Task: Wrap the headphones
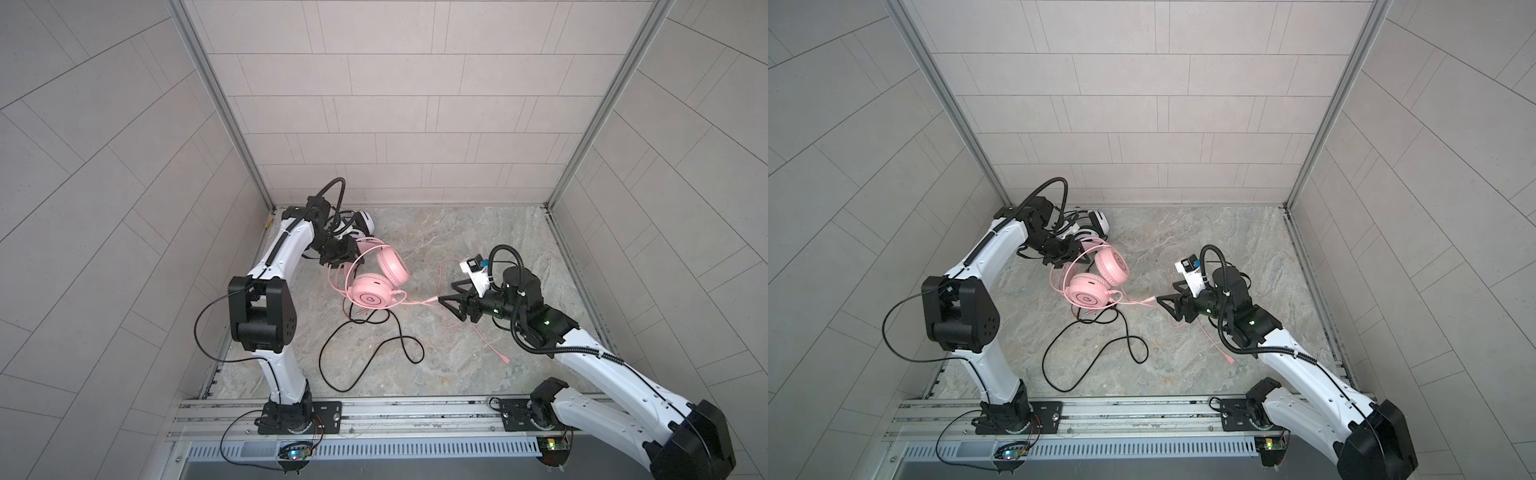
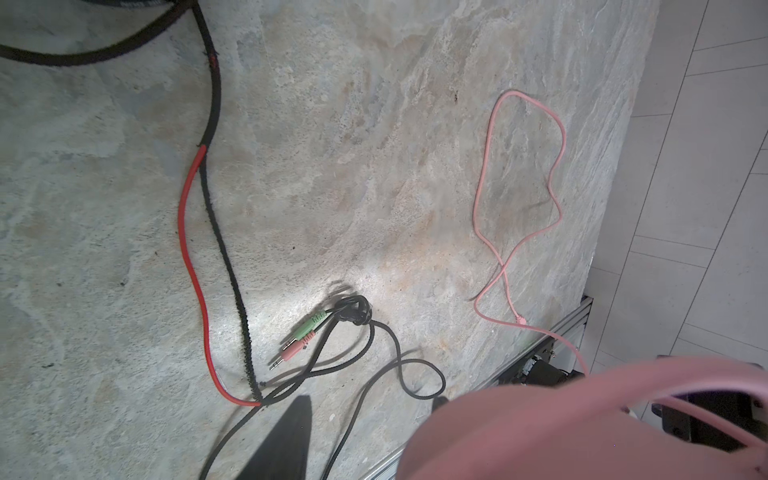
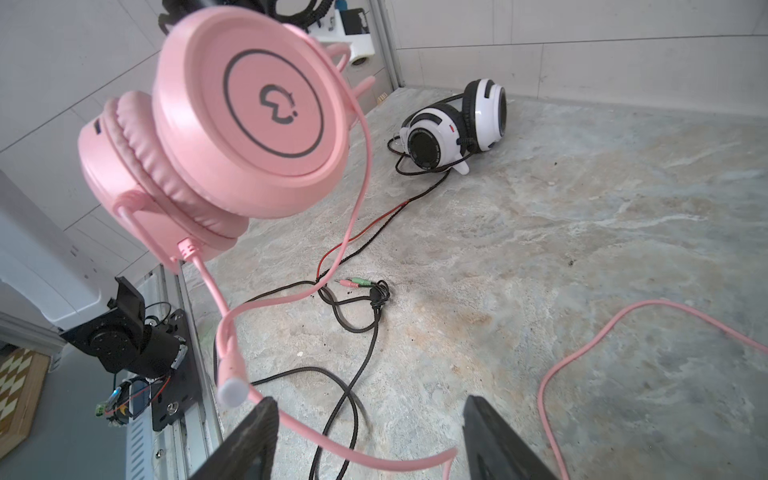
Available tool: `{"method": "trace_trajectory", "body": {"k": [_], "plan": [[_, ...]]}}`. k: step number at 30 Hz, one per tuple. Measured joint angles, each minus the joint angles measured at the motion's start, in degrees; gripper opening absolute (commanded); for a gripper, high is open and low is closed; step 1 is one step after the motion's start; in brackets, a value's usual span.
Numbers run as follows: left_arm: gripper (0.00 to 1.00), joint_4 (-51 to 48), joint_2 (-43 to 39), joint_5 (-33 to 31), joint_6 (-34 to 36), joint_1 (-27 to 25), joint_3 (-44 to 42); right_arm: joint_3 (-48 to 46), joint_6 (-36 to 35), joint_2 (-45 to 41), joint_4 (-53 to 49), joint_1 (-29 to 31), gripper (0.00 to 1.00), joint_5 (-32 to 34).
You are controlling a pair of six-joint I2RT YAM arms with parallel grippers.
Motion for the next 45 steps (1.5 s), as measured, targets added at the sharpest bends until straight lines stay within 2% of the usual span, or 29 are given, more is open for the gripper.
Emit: {"method": "trace_trajectory", "body": {"k": [11,14,17,21,23,28,35,45], "plan": [[0.00,-0.28,0.00,0.52,0.37,0.74,0.09,3.69,-3.04,5.64,0.11,6.34,0.68,0.83],[0.00,-0.33,0.00,0.72,0.42,0.74,0.13,4.15,-3.67,7.91,0.17,6.80,0.63,1.14],[0.00,-0.33,0.00,0.90,0.42,0.74,0.13,4.22,-4.28,9.86,0.13,7.43,0.47,1.55],[0.00,-0.33,0.00,0.92,0.42,0.74,0.13,4.79,-4.50,10.97,0.22,8.00,0.15,2.03],[0.00,-0.31,0.00,0.92,0.39,0.74,0.13,5.16,-4.90,10.88,0.22,8.07,0.07,2.43],[0.00,-0.31,0.00,0.81,0.42,0.74,0.13,6.97,-5.09,9.42,-1.77,8.04,0.02,3.45],[0.00,-0.33,0.00,0.00,0.68,0.74,0.07,12.90,-5.40,5.46,-5.70,7.06,0.04,4.26],[0.00,-0.26,-0.02,0.15,1.68,0.76,-1.64,16.79,-3.56,5.38,-7.39,3.19,0.04,5.07]]}}
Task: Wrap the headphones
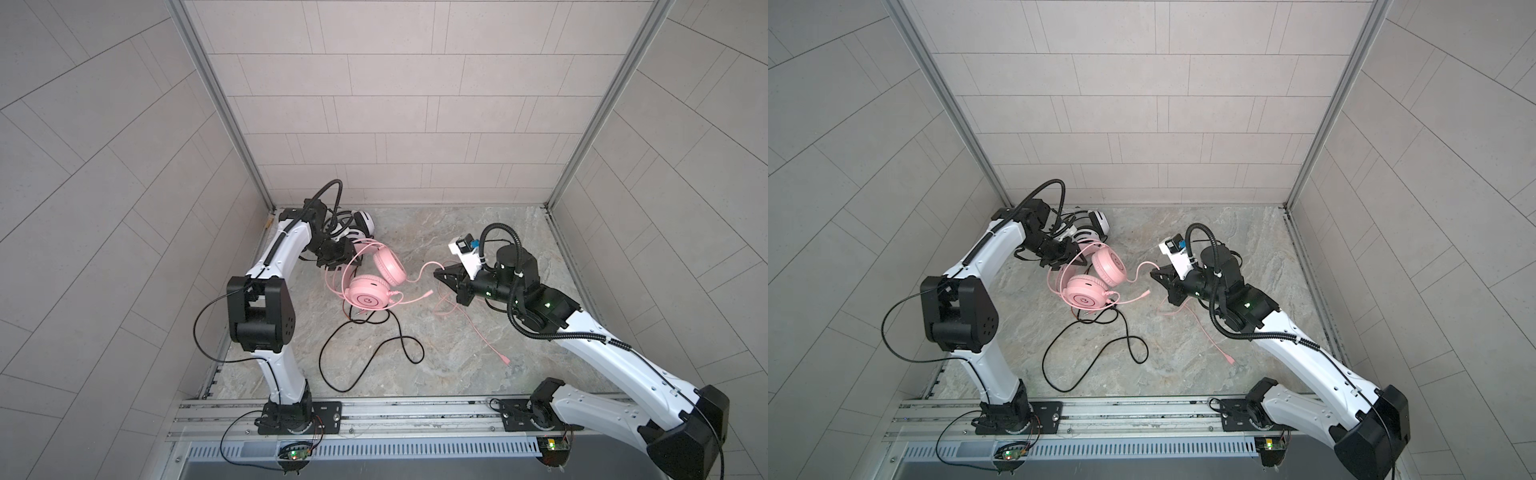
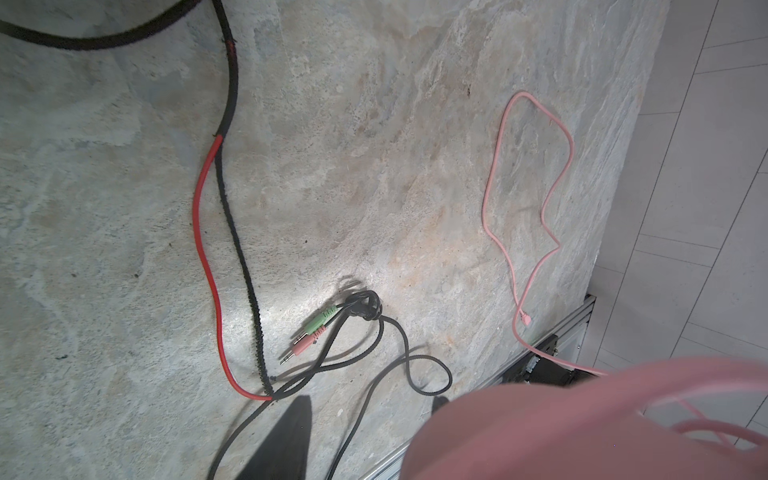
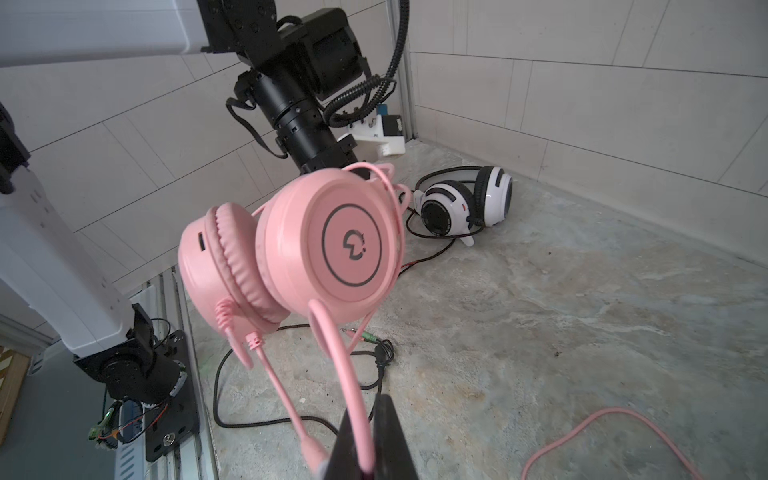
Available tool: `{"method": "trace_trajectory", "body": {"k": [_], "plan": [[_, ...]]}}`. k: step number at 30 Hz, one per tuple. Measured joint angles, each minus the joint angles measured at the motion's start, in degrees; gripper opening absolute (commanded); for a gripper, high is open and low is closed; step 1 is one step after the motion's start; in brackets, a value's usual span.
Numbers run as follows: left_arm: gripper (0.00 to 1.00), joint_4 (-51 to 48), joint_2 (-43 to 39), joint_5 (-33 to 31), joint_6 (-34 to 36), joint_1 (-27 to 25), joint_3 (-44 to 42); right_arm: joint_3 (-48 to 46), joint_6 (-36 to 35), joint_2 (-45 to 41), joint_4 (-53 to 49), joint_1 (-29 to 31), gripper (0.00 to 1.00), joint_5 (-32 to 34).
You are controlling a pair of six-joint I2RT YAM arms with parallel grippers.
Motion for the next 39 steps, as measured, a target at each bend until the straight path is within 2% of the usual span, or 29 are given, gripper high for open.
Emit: {"method": "trace_trajectory", "body": {"k": [11,22,31,39], "plan": [[0.00,0.28,-1.29,2.60,-0.04,0.00,-0.70,-2.03,4.52,1.46,0.09,-9.44,0.04,2.75],[0.00,4.81,-6.27,9.49,-4.90,0.00,-0.63,-8.24,6.43,10.67,1.36,-10.12,0.02,4.74],[0.00,16.06,-11.23,13.33,-15.04,0.00,-1.40,-9.51,7.08,15.23,3.15,-12.24,0.01,7.85],[0.00,28.04,-14.10,16.09,-25.05,0.42,-6.51,-10.29,8.52,16.15,4.59,-13.79,0.01,6.88]]}}
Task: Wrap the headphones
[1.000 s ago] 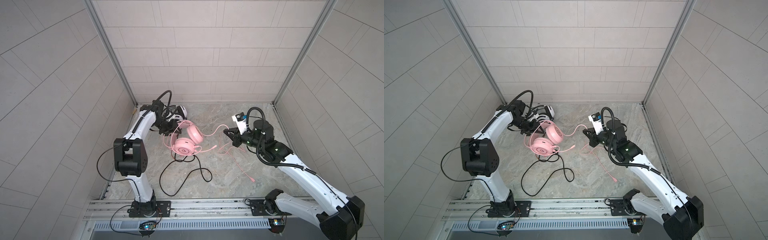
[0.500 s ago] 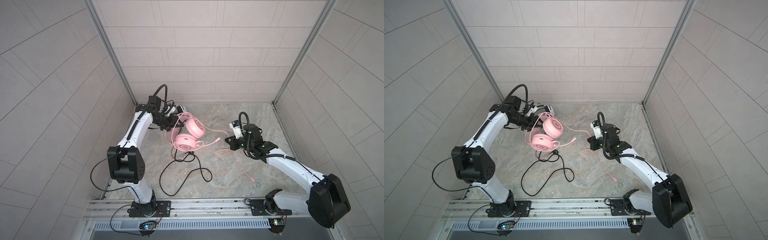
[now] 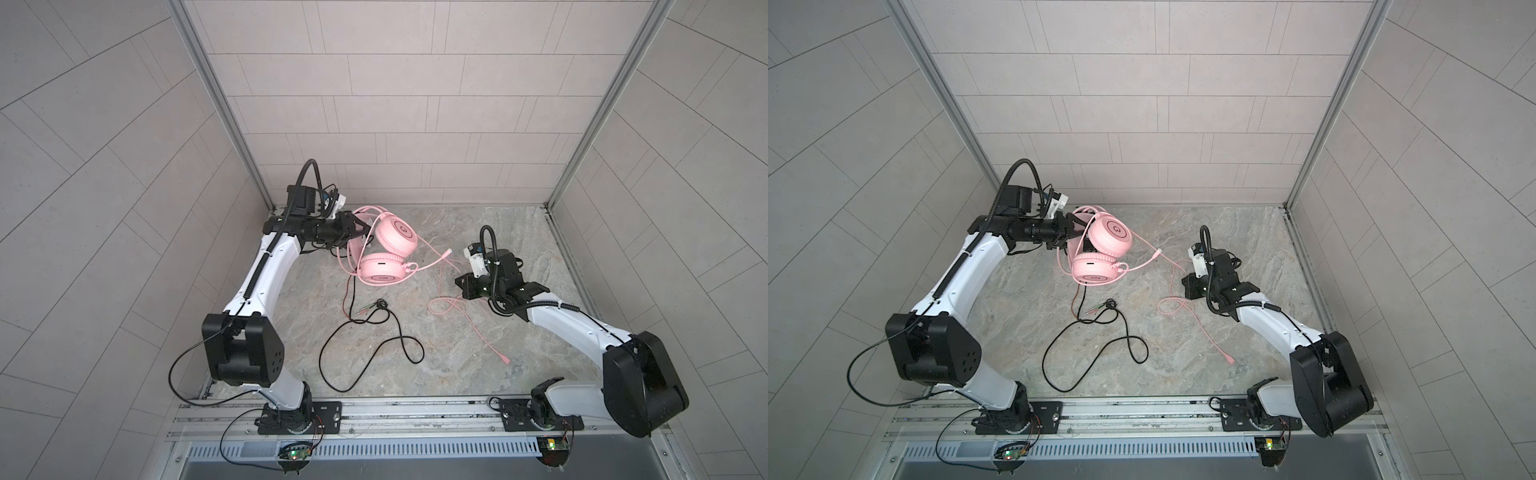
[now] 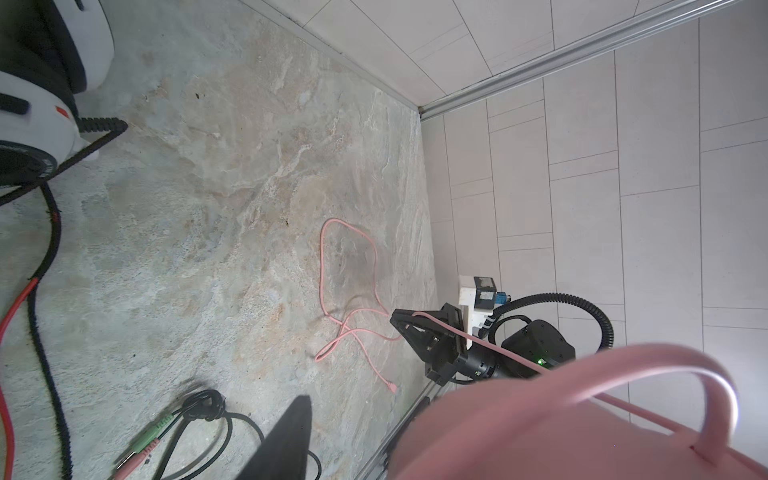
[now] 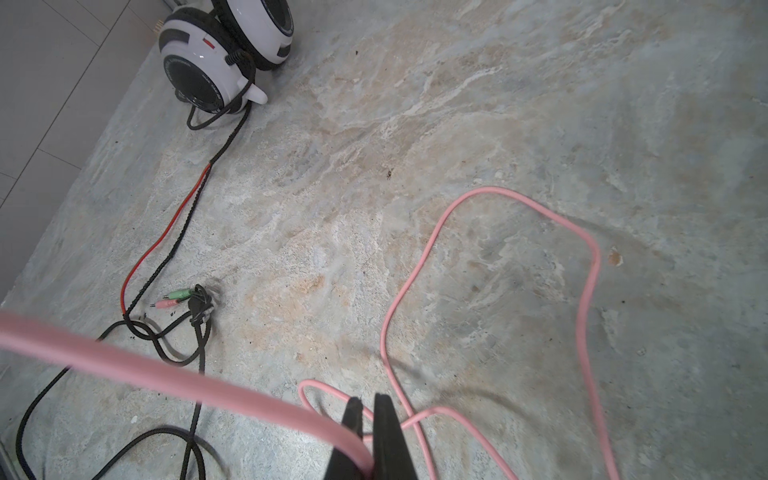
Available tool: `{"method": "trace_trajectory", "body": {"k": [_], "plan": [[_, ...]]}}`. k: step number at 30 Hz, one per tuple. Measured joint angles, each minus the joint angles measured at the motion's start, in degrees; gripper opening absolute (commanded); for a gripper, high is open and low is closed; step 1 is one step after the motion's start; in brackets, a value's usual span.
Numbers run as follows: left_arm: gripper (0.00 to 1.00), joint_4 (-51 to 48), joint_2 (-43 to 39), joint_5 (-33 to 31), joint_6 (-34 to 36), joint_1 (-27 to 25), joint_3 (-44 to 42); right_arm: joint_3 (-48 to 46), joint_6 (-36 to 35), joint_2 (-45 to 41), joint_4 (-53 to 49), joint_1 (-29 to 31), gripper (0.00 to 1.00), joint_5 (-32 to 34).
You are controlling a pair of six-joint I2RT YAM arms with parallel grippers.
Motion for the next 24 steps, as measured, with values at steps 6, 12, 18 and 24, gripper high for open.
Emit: {"method": "trace_trajectory", "body": {"k": [6,12,18,24], "plan": [[0.00,8.37,-1.44,1.05,-7.30,1.29,-3.39,0.00,0.26,0.11,0.87,-0.13,0.01,-0.50],[0.00,15.54,-3.26,0.28,-13.81,1.53,-6.08,0.00,0.94,1.66,2.14,-0.11,0.01,-2.03],[0.00,20.70,-6.95,-8.13,-20.33,0.31,-9.25,0.90,2.80,5.57,4.22,3.19,0.02,-3.65],[0.00,26.71,-9.22,-19.15,-27.36,-4.94,-12.13,1.44,6.62,8.59,8.17,8.66,0.04,-3.89]]}}
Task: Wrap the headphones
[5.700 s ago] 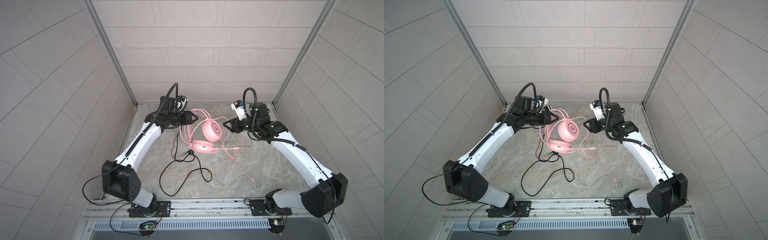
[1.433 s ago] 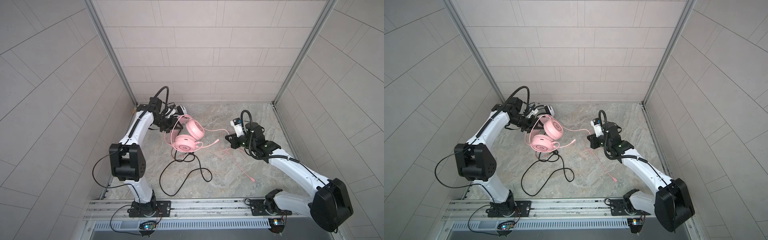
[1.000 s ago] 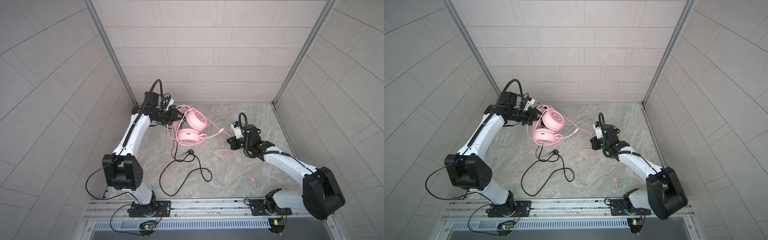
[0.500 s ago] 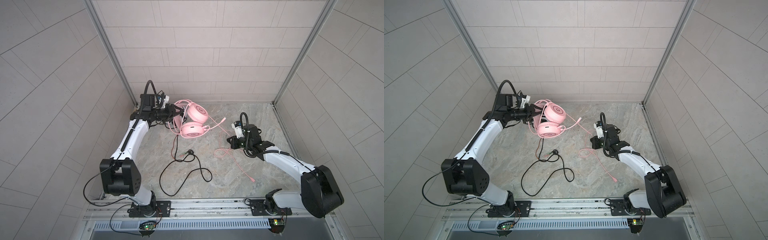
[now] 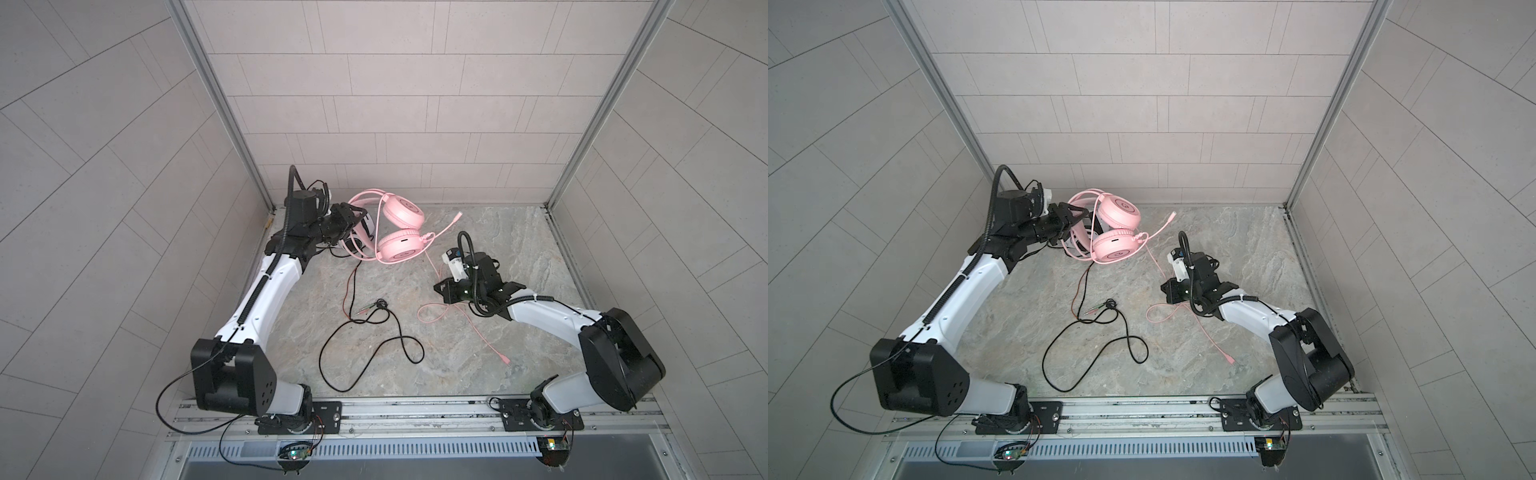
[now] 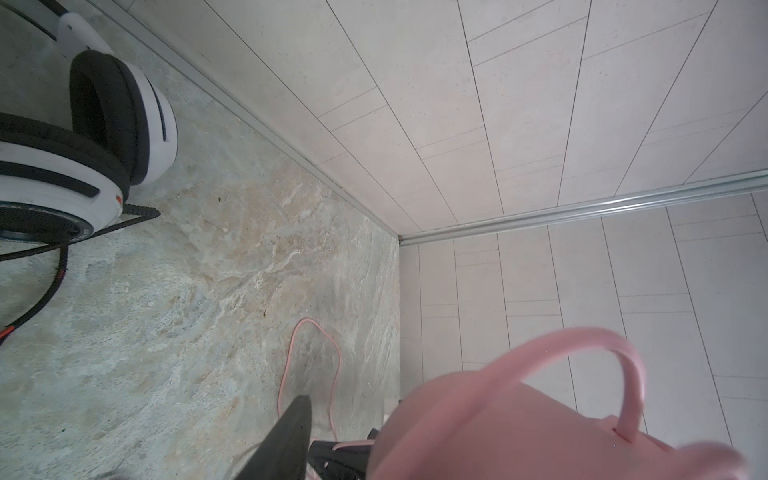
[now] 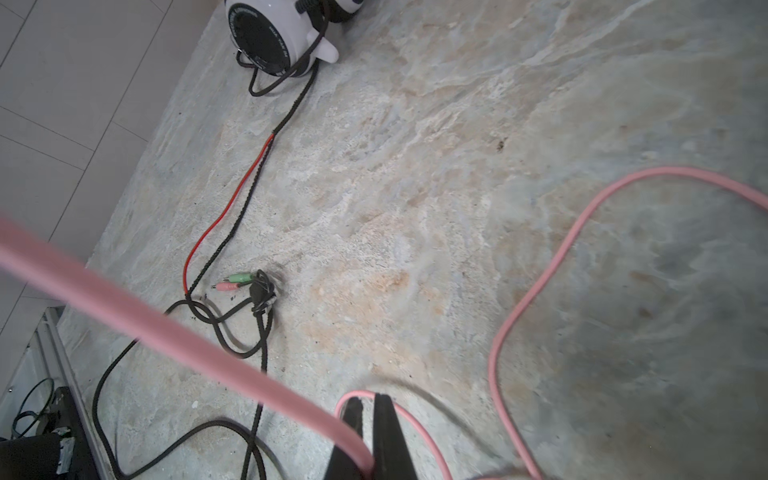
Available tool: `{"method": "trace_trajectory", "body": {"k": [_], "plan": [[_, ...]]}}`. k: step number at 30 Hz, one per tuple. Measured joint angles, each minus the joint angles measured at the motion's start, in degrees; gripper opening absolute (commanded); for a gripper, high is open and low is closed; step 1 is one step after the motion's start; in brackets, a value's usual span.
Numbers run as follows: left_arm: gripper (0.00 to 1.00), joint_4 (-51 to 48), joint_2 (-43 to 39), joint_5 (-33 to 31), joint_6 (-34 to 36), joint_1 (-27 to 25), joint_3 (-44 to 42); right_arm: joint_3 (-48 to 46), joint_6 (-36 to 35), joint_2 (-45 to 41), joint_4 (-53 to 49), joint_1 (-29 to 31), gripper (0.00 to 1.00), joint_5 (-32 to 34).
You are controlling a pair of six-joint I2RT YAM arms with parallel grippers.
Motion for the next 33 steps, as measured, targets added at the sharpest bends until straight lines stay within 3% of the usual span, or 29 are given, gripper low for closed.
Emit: {"method": "trace_trajectory", "body": {"k": [10,15,23,33], "plan": [[0.00,4.44,-0.07,-17.94,-5.97,-5.25,-0.28,-5.14,11.04,-1.79,15.08,6.12,0.06,2.43],[0.00,5.16,-0.07,-25.86,-8.22,-7.52,-1.38,-4.59,12.50,-3.28,15.69,11.63,0.07,5.44],[0.00,6.01,-0.07,-32.96,-7.61,-9.79,-1.29,3.37,9.55,-3.23,8.55,15.37,0.08,5.53],[0.00,2.56,1.31,-40.98,1.86,-13.20,0.11,17.05,0.90,-3.15,-8.11,19.61,0.10,3.69]]}}
